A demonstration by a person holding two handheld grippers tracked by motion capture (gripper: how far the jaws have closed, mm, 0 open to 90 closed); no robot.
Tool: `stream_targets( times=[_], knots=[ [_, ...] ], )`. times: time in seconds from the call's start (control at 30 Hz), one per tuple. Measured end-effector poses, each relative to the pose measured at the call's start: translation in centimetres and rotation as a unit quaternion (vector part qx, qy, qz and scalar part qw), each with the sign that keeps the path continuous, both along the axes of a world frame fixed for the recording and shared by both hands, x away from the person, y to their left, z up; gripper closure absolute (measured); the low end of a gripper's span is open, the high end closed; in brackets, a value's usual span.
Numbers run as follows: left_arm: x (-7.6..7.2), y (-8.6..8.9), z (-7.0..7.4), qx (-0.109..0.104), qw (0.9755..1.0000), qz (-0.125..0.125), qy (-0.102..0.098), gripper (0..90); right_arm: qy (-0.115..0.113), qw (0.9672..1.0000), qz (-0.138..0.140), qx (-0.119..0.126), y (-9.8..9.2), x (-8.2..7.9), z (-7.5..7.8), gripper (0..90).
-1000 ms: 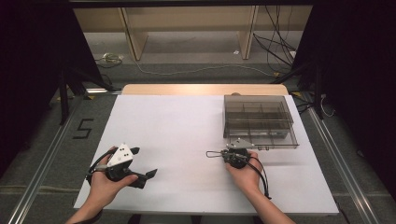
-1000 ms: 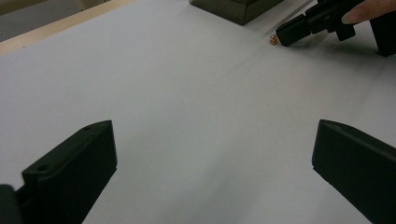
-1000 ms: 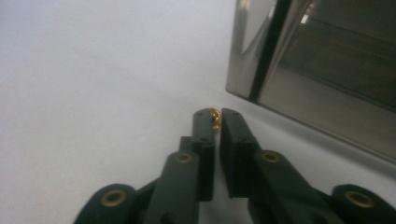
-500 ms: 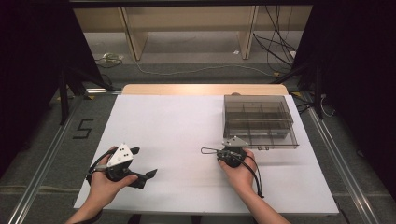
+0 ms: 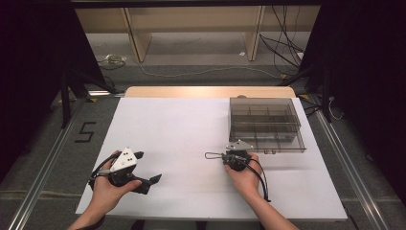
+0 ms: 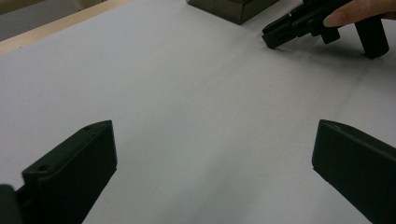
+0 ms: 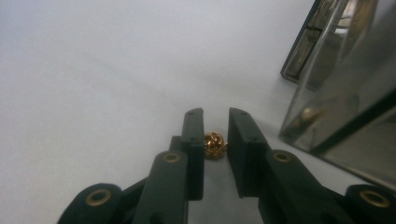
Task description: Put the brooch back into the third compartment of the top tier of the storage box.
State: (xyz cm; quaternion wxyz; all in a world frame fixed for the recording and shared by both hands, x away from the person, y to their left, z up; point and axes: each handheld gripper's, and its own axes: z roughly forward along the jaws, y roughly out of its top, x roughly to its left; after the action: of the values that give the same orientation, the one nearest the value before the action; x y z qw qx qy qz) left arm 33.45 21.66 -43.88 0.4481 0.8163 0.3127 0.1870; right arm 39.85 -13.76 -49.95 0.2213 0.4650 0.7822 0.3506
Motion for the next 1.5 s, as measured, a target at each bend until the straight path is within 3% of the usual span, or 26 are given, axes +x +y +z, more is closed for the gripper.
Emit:
stream_targets(
  times=[0.5, 1.13, 1.5],
  knots=[
    [0.0, 0.2, 0.0, -0.002, 1.0, 0.003, 0.0, 0.0, 0.009, 0.9996, 0.016, 0.021, -0.7, -0.3, 0.6, 78.6],
    [-0.2, 0.1, 0.1, -0.003, 1.0, 0.007, -0.001, 0.0, -0.013, 0.9972, 0.061, 0.043, -2.1, -2.4, 2.1, 78.6],
    [-0.2, 0.2, 0.1, 0.0, 1.0, 0.007, -0.003, 0.0, -0.013, 0.9956, 0.072, 0.059, -3.1, -3.2, 2.7, 78.6]
  ],
)
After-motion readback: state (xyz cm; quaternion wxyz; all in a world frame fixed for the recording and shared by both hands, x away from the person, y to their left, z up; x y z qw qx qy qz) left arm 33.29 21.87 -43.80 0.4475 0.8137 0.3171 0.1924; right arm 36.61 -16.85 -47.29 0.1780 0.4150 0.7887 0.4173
